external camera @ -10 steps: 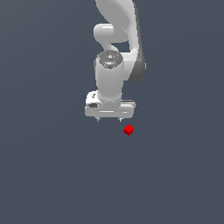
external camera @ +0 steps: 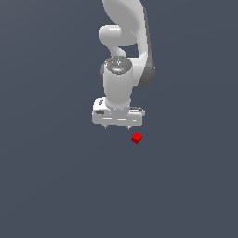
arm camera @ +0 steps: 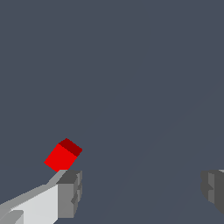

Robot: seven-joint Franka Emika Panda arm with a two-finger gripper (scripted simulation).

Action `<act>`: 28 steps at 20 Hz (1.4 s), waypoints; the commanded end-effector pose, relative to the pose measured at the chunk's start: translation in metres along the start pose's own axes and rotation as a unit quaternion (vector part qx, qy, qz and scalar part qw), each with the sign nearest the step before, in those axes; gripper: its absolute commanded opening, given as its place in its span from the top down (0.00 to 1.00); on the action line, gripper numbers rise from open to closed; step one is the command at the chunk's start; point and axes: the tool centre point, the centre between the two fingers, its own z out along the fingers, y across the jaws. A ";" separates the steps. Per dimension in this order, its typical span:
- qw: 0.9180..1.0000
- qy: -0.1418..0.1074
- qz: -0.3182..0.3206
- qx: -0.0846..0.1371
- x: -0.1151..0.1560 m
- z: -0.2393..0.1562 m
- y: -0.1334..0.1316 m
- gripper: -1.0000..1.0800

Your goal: Pick up the red cube and move it to a goal position.

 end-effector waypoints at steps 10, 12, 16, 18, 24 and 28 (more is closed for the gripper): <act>0.996 -0.003 0.085 0.002 -0.017 0.038 -0.025 0.04; 0.994 -0.004 0.107 0.003 -0.021 0.048 -0.032 0.04; 0.989 -0.005 0.151 0.004 -0.027 0.068 -0.047 0.04; 0.985 -0.006 0.173 0.005 -0.030 0.078 -0.055 0.04; 0.972 -0.008 0.237 0.007 -0.035 0.107 -0.078 0.04; 0.963 -0.009 0.269 0.008 -0.036 0.122 -0.090 0.04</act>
